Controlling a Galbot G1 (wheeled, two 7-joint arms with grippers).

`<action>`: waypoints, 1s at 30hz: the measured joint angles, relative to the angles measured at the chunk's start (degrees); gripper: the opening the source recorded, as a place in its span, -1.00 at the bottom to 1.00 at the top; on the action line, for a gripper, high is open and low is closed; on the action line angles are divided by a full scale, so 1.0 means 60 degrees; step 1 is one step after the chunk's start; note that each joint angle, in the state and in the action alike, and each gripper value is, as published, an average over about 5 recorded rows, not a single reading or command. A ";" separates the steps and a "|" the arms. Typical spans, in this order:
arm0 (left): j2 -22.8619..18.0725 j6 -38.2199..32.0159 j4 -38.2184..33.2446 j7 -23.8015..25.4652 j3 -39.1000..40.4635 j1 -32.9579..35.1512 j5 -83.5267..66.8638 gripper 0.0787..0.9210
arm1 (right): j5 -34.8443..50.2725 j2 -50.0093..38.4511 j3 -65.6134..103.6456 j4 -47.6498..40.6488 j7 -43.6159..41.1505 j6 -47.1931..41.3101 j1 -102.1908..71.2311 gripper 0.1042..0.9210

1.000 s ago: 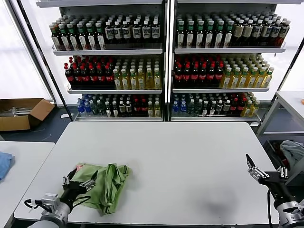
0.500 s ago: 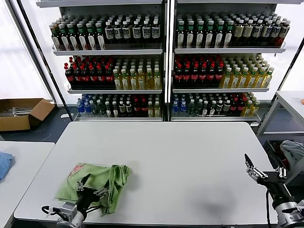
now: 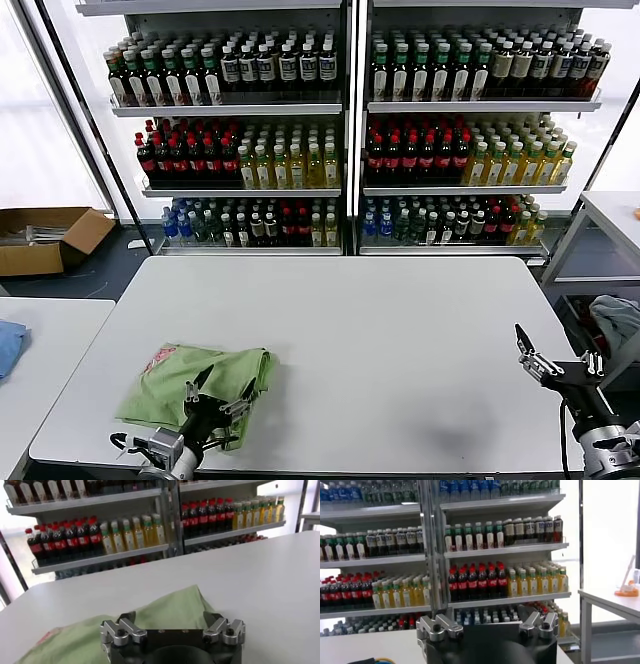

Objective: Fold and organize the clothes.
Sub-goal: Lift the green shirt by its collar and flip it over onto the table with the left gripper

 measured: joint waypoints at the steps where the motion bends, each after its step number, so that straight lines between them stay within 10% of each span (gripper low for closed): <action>1: 0.0029 0.0014 -0.0044 -0.0013 -0.0027 0.0004 -0.0038 0.77 | 0.0000 0.0007 0.0006 -0.0009 -0.0001 0.0000 -0.0007 0.76; 30: -0.0063 0.1278 0.0157 -0.0138 -0.0429 0.0121 -0.2308 0.77 | -0.0096 0.0093 -0.0256 -0.0098 -0.0012 0.0001 0.0048 0.76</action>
